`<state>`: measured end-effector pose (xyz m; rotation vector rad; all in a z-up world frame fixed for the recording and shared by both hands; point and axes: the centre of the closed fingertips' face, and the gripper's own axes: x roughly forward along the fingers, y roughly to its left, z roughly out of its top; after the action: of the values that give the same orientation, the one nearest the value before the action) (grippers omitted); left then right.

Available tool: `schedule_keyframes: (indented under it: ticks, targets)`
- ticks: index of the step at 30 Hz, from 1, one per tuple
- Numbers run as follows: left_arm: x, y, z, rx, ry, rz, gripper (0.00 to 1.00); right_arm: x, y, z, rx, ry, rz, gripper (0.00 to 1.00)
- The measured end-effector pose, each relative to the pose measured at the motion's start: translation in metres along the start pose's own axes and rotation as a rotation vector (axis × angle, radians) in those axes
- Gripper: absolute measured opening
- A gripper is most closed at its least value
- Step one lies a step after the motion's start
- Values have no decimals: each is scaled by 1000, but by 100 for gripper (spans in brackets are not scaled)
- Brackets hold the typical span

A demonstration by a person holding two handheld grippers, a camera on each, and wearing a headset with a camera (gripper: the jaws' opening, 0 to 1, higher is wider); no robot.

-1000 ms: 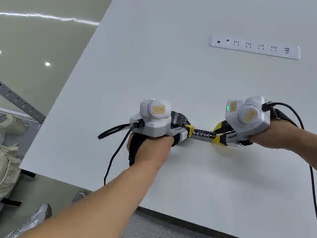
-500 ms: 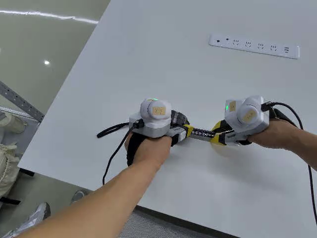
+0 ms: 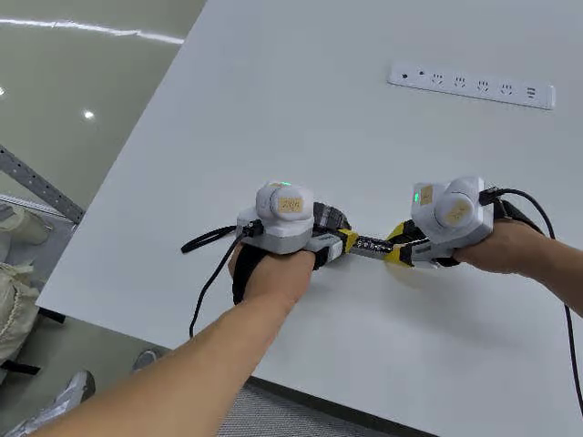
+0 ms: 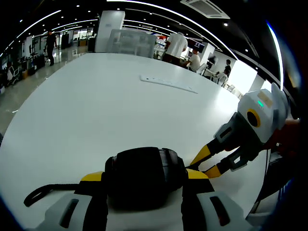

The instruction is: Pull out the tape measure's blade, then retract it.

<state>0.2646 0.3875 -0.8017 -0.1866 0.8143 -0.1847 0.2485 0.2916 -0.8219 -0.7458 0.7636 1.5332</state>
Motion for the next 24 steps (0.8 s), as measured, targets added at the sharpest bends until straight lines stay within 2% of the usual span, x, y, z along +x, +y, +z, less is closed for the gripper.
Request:
schedule_keyframes:
  ticks: [24]
  targets:
    - [0,-2,0,-12,0,-15,58,14,-1,17,-5,-27,9,11]
